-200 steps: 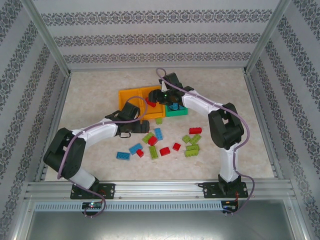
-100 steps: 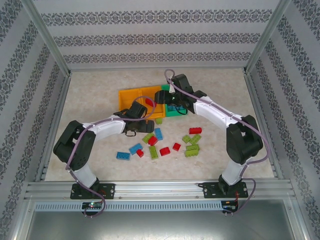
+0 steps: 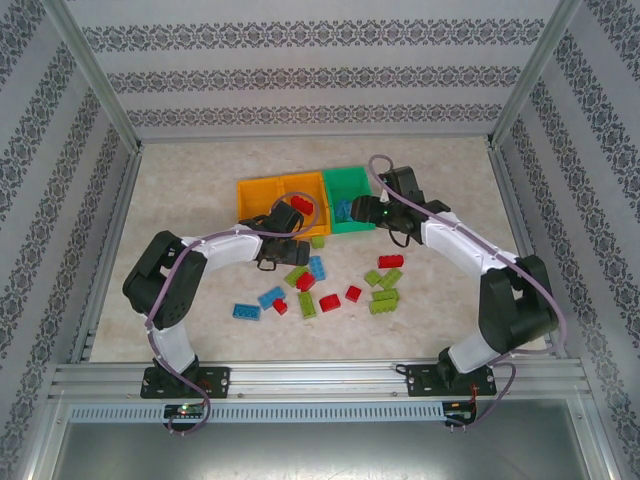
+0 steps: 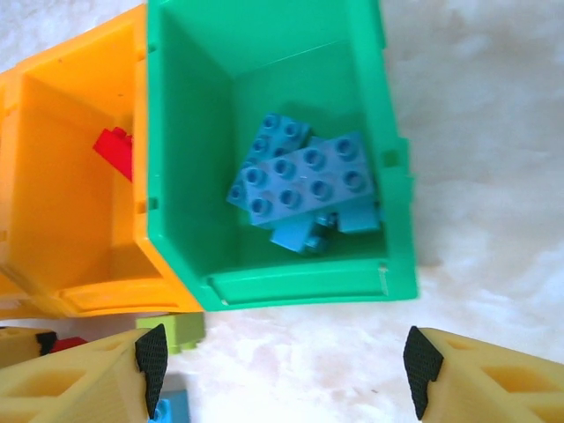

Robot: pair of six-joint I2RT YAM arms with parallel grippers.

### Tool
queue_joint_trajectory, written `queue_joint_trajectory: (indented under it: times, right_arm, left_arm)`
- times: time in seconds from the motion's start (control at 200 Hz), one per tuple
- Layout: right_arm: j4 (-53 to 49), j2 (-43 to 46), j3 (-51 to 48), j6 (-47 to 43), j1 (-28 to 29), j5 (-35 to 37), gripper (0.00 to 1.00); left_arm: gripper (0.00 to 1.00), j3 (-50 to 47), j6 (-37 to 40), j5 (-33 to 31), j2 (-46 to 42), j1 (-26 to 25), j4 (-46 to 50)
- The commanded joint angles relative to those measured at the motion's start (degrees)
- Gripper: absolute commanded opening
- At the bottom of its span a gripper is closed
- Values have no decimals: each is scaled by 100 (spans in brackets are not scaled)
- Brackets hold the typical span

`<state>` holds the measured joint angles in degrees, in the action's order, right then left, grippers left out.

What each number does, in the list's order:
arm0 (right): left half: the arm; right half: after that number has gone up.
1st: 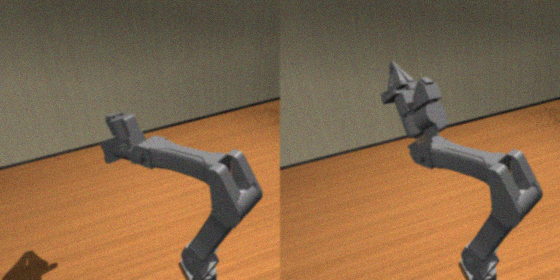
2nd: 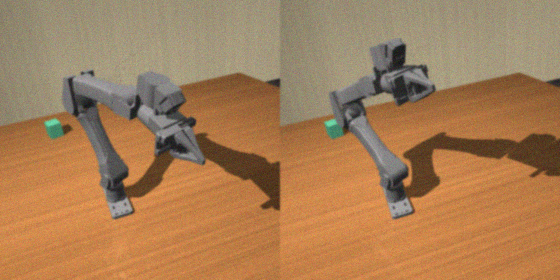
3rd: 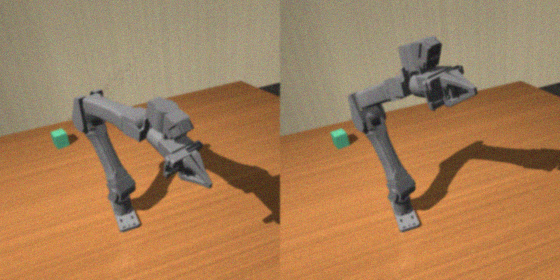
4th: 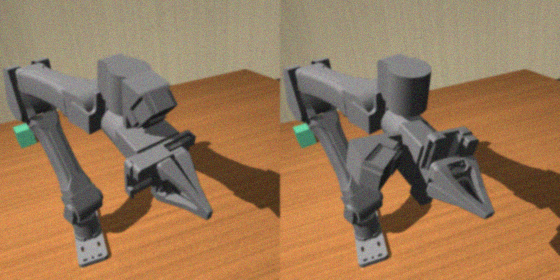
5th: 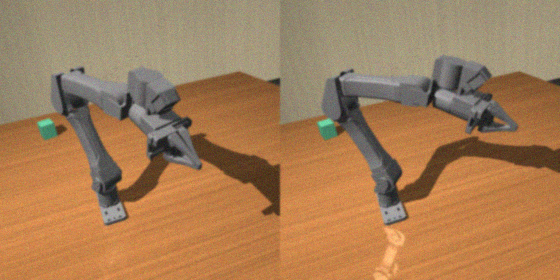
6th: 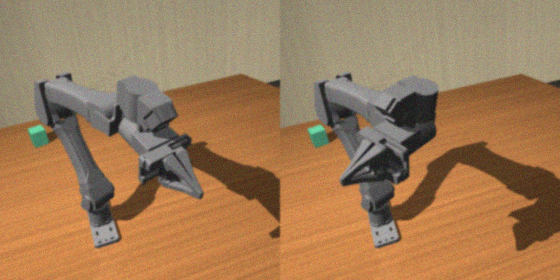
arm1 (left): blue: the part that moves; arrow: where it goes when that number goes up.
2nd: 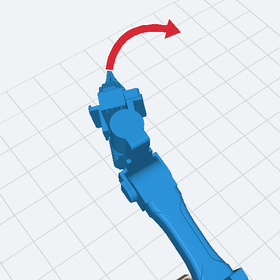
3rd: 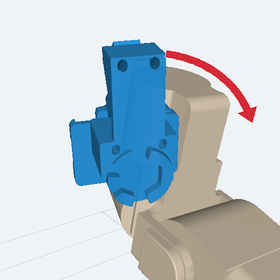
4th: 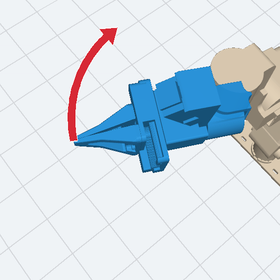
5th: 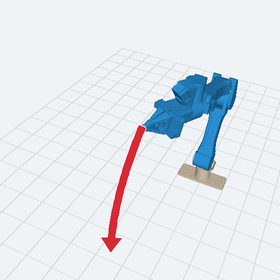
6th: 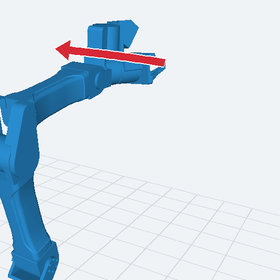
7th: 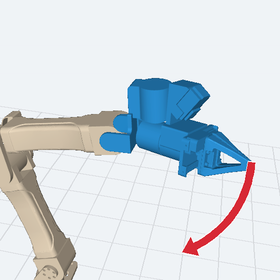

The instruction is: Sort the legos into containers by color

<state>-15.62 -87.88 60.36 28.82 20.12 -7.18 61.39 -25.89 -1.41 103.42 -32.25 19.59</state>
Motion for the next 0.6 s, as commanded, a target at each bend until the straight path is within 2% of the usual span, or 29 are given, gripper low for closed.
queue_joint_trajectory:
  times: [0.0,0.29,0.38,0.595]
  right_arm:
    - [-214,306,-274,-198,-159,314,76]
    - [-759,631,-791,-213,-448,727,87]
    - [-795,688,-947,-211,-490,746,92]
    - [-772,796,-1191,-161,-533,718,95]
  left_arm:
    - [92,140,136,-203,72,-72,287]
    - [86,161,163,-301,147,-124,302]
    - [82,146,157,-268,170,-124,271]
    - [66,88,93,-229,114,-124,187]
